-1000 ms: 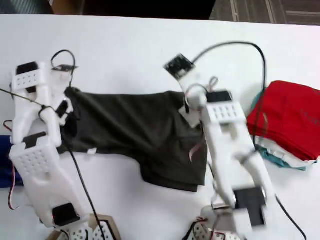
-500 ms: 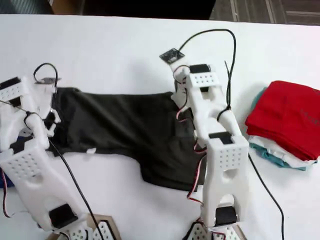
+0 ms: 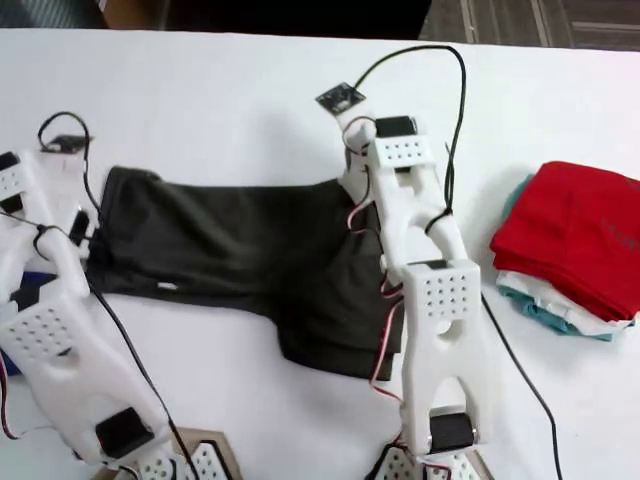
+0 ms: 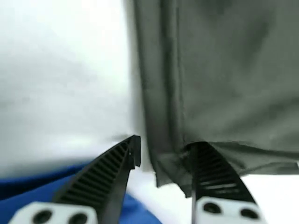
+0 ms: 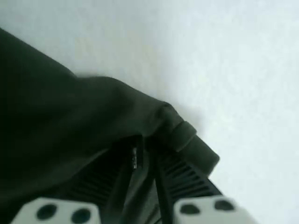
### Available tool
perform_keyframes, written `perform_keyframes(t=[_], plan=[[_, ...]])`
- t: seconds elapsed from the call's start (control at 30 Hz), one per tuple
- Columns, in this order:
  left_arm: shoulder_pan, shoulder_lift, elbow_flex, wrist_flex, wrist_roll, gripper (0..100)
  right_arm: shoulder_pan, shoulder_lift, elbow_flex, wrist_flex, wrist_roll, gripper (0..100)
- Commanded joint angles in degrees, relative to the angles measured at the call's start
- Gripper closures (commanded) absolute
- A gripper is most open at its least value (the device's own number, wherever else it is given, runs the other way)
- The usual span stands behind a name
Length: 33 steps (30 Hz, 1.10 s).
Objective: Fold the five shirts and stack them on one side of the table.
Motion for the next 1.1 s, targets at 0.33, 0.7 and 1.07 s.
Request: perform_keyframes(t=[0.33, 0.7, 1.07], plan=[[8.7, -0.4, -18.9, 8.2, 5.0, 80, 1.7, -1.5, -19.0, 14.6, -0.1, 95.4], [14.4, 0.9, -31.9, 13.2, 6.7, 80, 0.7, -2.7, -17.8, 16.9, -0.2, 95.6], [11.5, 19.8, -37.8, 8.5, 6.6, 80, -0.7, -14.4, -2.9, 17.5, -0.1, 97.6]])
